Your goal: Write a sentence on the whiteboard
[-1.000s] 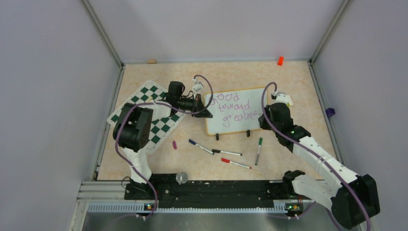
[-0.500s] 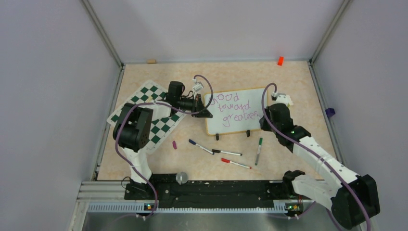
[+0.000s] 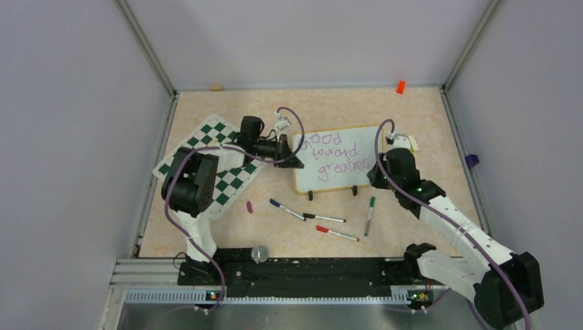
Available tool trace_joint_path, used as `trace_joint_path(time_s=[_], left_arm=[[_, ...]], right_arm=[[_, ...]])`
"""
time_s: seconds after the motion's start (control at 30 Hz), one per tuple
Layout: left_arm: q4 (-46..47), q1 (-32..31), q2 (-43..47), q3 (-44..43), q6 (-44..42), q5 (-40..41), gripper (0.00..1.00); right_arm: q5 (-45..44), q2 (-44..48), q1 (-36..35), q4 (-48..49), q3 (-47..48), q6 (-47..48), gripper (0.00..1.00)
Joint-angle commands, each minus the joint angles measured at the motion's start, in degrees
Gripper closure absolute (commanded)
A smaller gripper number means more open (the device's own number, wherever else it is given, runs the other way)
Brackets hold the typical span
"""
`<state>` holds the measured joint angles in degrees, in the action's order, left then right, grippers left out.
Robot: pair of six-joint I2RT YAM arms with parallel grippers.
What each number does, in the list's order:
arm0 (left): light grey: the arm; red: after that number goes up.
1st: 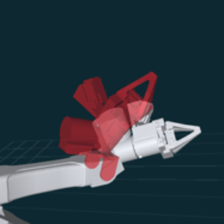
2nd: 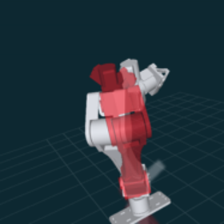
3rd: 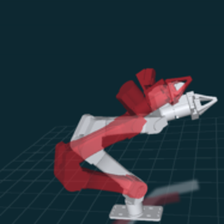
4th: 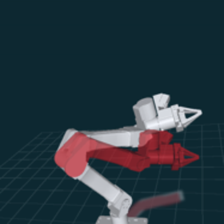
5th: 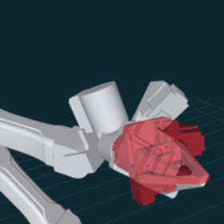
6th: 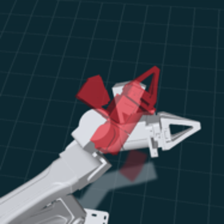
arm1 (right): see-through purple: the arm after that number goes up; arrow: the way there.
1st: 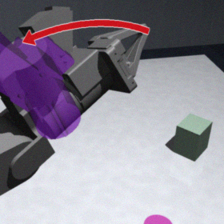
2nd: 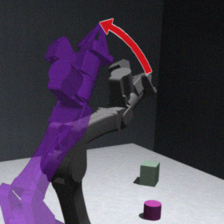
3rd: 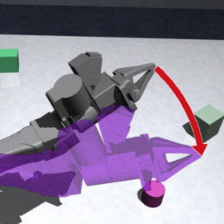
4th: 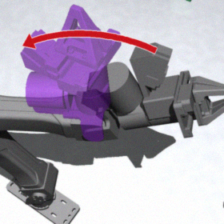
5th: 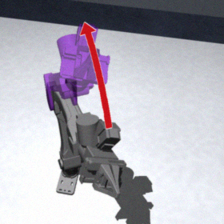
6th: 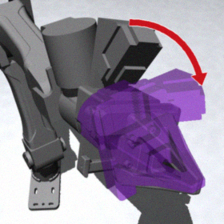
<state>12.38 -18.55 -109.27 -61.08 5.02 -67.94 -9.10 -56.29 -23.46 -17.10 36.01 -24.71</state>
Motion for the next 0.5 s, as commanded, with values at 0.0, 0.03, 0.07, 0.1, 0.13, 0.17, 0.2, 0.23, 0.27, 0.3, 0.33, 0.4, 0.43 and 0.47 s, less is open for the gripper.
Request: trace_joint_path(time_s=[0.0,0.03,0.07,0.1,0.13,0.17,0.2,0.23,0.27,0.3,0.33,0.4,0.43,0.47], left_arm=[[-1.18,-0.77,-0.83,0.35,-3.43,3.45,1.00],[-1.15,-0.72,-0.82,0.35,-3.43,3.43,1.00],[-1.16,-0.73,-0.79,0.35,-3.43,3.43,1.00],[-1.15,-0.76,-0.78,0.39,-3.43,3.44,1.00],[-1.16,-0.76,-0.77,0.35,-3.43,3.49,1.00],[-1.14,-0.79,-0.74,0.35,-3.43,3.49,1.00],[-1.13,-0.75,-0.76,0.35,-3.43,3.37,1.00],[-1.15,-0.78,-0.78,0.35,-3.43,3.43,1.00],[-1.16,-0.79,-0.74,0.35,-3.43,3.45,1.00],[-1.18,-0.76,-0.73,0.35,-3.43,3.43,1.00],[-1.13,-0.76,-0.66,0.35,-3.43,3.43,1.00],[-1.14,-0.76,-0.70,0.35,-3.43,3.42,1.00],[-1.14,-0.71,-0.69,0.36,-3.43,3.44,1.00],[-1.13,-0.71,-0.78,0.35,-3.43,3.43,1.00]], right_arm=[[-0.44,3.50,0.82,-0.72,3.34,0.13,1.00],[-0.64,3.85,1.00,-1.36,3.83,0.30,1.00],[-1.04,4.11,1.23,-1.95,4.29,0.40,1.00],[-1.39,4.32,1.41,-2.43,4.73,0.54,1.00],[-1.78,4.28,1.56,-2.65,5.03,0.67,1.00],[-2.06,4.30,1.81,-2.80,5.34,0.63,1.00],[-2.34,4.20,1.98,-2.78,5.46,0.63,1.00],[-2.92,3.95,2.18,-2.76,5.59,0.58,1.00],[-3.62,3.66,2.39,-2.76,5.75,0.50,1.00],[-4.24,3.35,2.62,-2.72,5.88,0.46,1.00],[-4.68,2.99,2.87,-2.67,5.99,0.24,1.00],[-4.75,2.58,3.29,-1.95,6.00,0.13,1.00],[-4.71,2.30,3.39,-1.54,5.98,0.06,1.00],[-4.77,2.14,3.46,-1.16,6.00,-0.05,1.00]])
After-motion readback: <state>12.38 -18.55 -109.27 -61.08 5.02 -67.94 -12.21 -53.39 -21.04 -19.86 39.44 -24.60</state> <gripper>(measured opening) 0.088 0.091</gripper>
